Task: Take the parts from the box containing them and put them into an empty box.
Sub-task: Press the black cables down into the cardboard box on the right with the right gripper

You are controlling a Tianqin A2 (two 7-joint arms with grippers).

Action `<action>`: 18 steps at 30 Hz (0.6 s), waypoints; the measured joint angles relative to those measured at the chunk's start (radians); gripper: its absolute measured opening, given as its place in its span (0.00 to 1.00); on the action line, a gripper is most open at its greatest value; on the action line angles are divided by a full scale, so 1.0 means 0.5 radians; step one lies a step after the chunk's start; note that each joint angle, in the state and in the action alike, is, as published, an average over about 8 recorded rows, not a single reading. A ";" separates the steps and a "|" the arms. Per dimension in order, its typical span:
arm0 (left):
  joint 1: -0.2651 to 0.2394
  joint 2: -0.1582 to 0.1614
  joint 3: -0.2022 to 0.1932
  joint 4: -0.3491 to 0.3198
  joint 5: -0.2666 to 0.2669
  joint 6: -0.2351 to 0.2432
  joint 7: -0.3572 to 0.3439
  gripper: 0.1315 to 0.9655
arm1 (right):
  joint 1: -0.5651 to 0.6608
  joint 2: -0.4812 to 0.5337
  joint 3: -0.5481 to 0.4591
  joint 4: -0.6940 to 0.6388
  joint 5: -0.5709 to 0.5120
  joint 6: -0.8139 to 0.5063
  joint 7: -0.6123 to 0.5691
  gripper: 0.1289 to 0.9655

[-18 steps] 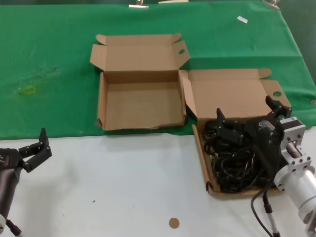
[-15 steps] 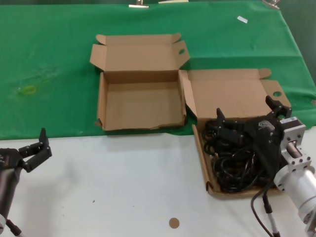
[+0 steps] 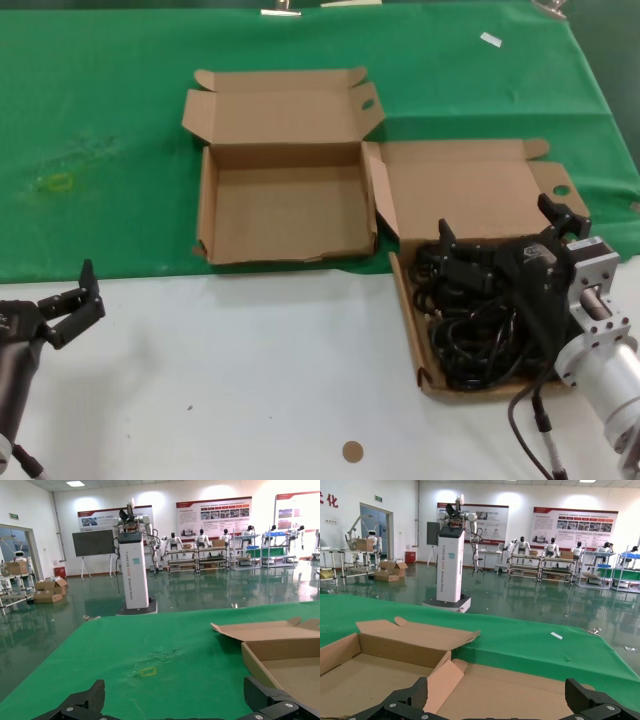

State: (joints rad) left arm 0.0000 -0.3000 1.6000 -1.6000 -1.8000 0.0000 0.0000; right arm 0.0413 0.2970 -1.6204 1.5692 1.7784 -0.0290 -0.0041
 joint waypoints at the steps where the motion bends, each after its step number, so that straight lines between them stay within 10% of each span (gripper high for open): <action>1: 0.000 0.000 0.000 0.000 0.000 0.000 0.000 1.00 | 0.000 0.000 0.000 0.000 0.000 0.000 0.000 1.00; 18: 0.000 0.000 0.000 0.000 0.000 0.000 0.000 1.00 | 0.000 0.000 0.000 0.000 0.000 0.000 0.000 1.00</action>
State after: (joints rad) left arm 0.0000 -0.3000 1.6000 -1.6000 -1.8000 0.0000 0.0000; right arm 0.0413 0.2970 -1.6204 1.5692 1.7784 -0.0290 -0.0041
